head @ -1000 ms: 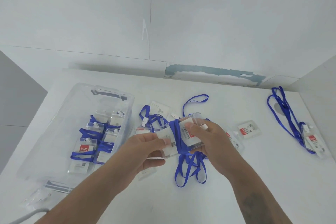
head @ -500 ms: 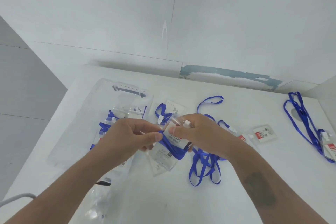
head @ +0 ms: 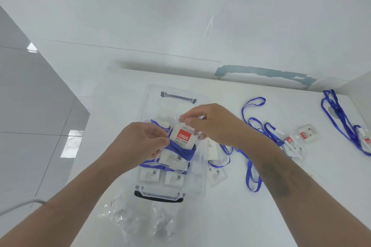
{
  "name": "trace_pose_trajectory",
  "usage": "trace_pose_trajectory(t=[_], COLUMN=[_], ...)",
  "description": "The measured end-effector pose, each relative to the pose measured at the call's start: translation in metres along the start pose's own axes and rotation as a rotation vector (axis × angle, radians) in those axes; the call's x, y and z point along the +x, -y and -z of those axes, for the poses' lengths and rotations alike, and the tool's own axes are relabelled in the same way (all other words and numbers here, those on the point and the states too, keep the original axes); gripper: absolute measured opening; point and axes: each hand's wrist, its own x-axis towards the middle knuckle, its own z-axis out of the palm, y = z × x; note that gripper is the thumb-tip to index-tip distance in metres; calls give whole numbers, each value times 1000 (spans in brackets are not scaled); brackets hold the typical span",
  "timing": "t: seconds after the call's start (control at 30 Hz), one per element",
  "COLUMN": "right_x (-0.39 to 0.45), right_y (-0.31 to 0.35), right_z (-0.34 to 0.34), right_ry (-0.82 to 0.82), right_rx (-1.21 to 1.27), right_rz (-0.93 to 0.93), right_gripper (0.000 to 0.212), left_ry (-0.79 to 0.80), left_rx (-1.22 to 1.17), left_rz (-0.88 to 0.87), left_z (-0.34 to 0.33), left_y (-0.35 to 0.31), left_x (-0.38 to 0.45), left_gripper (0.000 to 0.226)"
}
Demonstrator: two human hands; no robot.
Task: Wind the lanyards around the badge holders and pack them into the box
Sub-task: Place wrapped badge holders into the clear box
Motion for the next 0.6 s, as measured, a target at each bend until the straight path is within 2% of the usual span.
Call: trace_pose_trajectory(t=[0.27,0.5,0.6], right_x=[39,76,88], right_y=[15,15,4], right_z=[0,-25,-42], right_ry=[118,301,369], right_rx=[-439,-773,-854], right_rz=[41,7,-71], right_gripper=[20,16,20], left_ry=[-2,100,121], left_rx=[37,569,708], left_rz=[100,109,117], left_z=[-6,-36,-50], left_y=[12,33,43], left_x=[29,61,73], left_gripper=[8,19,11])
